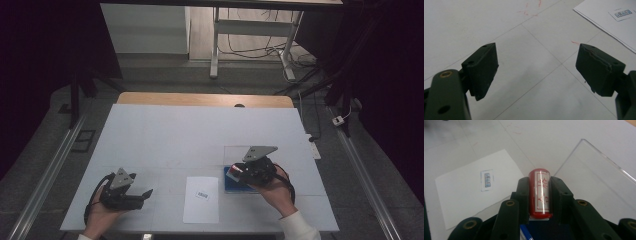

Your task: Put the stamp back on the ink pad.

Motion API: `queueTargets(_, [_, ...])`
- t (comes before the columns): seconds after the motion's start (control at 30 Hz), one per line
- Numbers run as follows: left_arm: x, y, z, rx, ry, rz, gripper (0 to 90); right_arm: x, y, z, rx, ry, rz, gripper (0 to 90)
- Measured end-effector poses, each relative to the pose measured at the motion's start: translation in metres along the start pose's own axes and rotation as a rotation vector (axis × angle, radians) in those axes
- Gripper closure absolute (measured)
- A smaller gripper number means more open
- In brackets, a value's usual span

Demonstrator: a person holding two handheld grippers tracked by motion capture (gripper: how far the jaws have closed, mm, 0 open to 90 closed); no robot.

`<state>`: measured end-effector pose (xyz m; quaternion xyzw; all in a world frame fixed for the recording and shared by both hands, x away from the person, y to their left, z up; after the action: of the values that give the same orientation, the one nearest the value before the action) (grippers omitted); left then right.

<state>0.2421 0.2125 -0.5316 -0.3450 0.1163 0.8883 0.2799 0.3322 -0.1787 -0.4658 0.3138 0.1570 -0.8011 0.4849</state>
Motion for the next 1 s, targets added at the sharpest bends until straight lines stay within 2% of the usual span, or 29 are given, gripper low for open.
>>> queueTargets(0.13, [0.0, 0.001, 0.001, -0.002, 0.004, -0.001, 18.4, 0.006, 0.005, -0.001, 0.015, -0.026, -0.01, 69.6])
queueTargets(0.3, [0.0, 0.001, 0.0, -0.002, 0.002, -0.002, 18.4, 0.013, 0.01, -0.002, 0.012, -0.046, -0.033, 69.5])
queueTargets(0.43, [0.0, 0.001, 0.0, -0.003, 0.002, -0.001, 18.4, 0.016, 0.012, -0.004, 0.012, -0.065, -0.034, 69.5])
queueTargets(0.77, [0.0, 0.0, 0.0, -0.004, 0.0, 0.001, 18.4, 0.023, 0.018, -0.007, 0.067, -0.117, -0.032, 69.5])
queueTargets(1.0, [0.001, 0.0, 0.0, -0.004, -0.001, -0.001, 18.4, 0.026, 0.019, -0.01, 0.071, -0.134, -0.036, 69.4])
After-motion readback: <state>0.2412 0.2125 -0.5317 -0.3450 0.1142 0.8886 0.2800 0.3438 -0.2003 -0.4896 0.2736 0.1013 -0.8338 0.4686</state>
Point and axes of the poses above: each handheld gripper's, and its own axes: z roughly backward along the jaws, x roughly out of its underside, y roughly to its right, the point moved 2 cm from there along -z, roughly forward along the jaws, and after that the axes turned 4 degrees about -y, right-handed, at the moved point
